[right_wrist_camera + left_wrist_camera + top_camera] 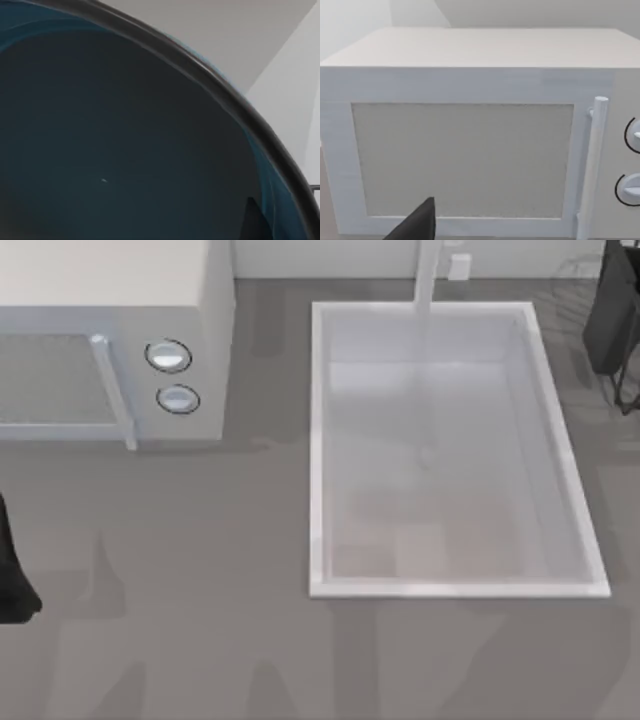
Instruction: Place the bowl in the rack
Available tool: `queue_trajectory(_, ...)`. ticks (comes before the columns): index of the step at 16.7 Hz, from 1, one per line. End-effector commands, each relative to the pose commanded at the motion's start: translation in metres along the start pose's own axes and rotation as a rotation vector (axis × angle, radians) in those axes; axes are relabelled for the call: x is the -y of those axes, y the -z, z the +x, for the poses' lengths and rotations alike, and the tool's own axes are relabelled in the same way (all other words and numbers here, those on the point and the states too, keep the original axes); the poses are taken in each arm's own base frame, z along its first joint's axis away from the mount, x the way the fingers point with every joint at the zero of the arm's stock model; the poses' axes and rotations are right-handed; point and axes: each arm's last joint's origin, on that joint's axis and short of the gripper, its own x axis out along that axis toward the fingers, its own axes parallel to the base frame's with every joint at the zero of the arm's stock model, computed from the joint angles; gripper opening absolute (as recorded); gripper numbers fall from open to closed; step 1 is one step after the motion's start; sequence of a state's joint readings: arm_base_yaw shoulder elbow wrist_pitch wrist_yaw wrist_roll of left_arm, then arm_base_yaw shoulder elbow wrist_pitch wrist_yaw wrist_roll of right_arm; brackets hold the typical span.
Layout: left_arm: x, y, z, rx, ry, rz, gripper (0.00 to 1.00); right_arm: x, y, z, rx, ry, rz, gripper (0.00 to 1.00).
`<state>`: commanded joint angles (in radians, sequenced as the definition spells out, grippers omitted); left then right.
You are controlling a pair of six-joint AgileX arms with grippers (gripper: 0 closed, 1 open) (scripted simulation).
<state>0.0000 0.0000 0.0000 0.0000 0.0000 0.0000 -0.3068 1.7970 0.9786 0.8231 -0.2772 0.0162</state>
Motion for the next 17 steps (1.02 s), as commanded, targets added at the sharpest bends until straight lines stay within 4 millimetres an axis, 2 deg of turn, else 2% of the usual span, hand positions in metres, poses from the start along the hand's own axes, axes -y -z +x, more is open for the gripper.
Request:
queue_trajectory(13,0.0,0.0,0.0,0.0,0.0,0.0,1.0,0.0,0.0,0.0,0.0,0.0,0.0,0.98)
queue_trajectory(17,0.0,0.0,0.0,0.0,0.0,0.0,1.0,0.0,0.0,0.0,0.0,0.0,0.0,1.0)
